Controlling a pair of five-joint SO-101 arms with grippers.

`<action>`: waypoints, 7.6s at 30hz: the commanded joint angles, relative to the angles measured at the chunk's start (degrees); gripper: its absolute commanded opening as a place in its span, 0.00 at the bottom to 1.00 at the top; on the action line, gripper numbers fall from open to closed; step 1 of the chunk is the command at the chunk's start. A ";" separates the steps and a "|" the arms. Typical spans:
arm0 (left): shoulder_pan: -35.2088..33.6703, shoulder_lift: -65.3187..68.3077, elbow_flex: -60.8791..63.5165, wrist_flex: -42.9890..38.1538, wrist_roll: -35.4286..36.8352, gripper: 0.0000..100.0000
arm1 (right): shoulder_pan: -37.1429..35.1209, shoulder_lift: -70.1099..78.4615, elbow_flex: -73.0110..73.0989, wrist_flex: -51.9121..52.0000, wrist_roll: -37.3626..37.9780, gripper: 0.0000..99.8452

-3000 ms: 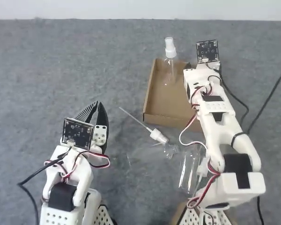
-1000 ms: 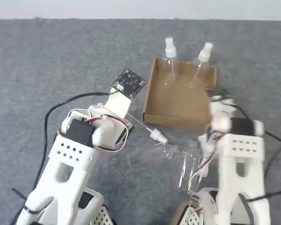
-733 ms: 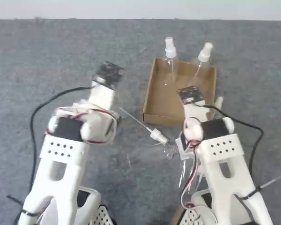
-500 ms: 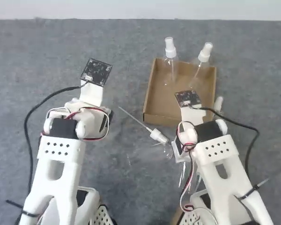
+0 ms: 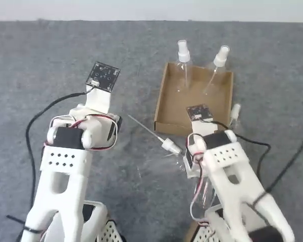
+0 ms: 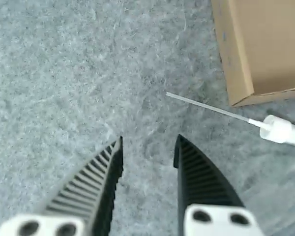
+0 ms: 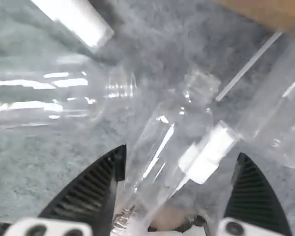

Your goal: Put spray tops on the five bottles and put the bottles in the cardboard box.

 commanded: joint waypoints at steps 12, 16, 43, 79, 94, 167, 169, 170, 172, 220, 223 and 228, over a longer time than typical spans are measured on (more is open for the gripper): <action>-0.26 -0.09 -1.19 -1.23 0.53 0.16 | -0.31 9.80 -2.11 -8.57 1.85 0.08; -0.26 -0.09 -1.19 -1.23 0.53 0.16 | -0.13 3.91 -2.02 -4.97 4.75 0.08; 0.26 0.00 -0.75 -0.88 0.53 0.16 | 48.22 2.51 -30.77 2.95 37.71 0.08; 0.35 0.09 0.92 -2.99 0.53 0.16 | 46.90 1.36 -8.97 4.62 26.73 0.29; 0.35 0.09 0.92 -3.08 0.62 0.16 | 48.57 -3.38 9.67 -6.64 13.98 0.22; 1.41 -0.09 2.07 -2.90 2.11 0.16 | 12.09 -3.56 -3.25 -8.22 4.22 0.08; -0.35 -0.35 1.71 -2.90 2.11 0.16 | 9.45 -3.56 -4.66 -8.22 2.99 0.08; -1.49 -0.35 1.54 -2.99 2.11 0.16 | 8.40 -3.56 -5.19 -8.22 2.46 0.08; -3.16 -0.35 1.01 -2.90 2.11 0.16 | 7.25 -3.56 -6.07 -8.13 2.55 0.08; -4.31 -0.35 1.10 -2.90 2.20 0.16 | 10.77 -4.35 9.76 -16.31 6.68 0.03; -4.40 -0.35 1.01 -2.90 2.11 0.16 | 10.77 -4.35 3.69 -11.82 6.68 0.03; -7.21 0.00 -0.22 -2.90 2.02 0.16 | 10.42 -3.65 -10.55 -3.47 6.51 0.03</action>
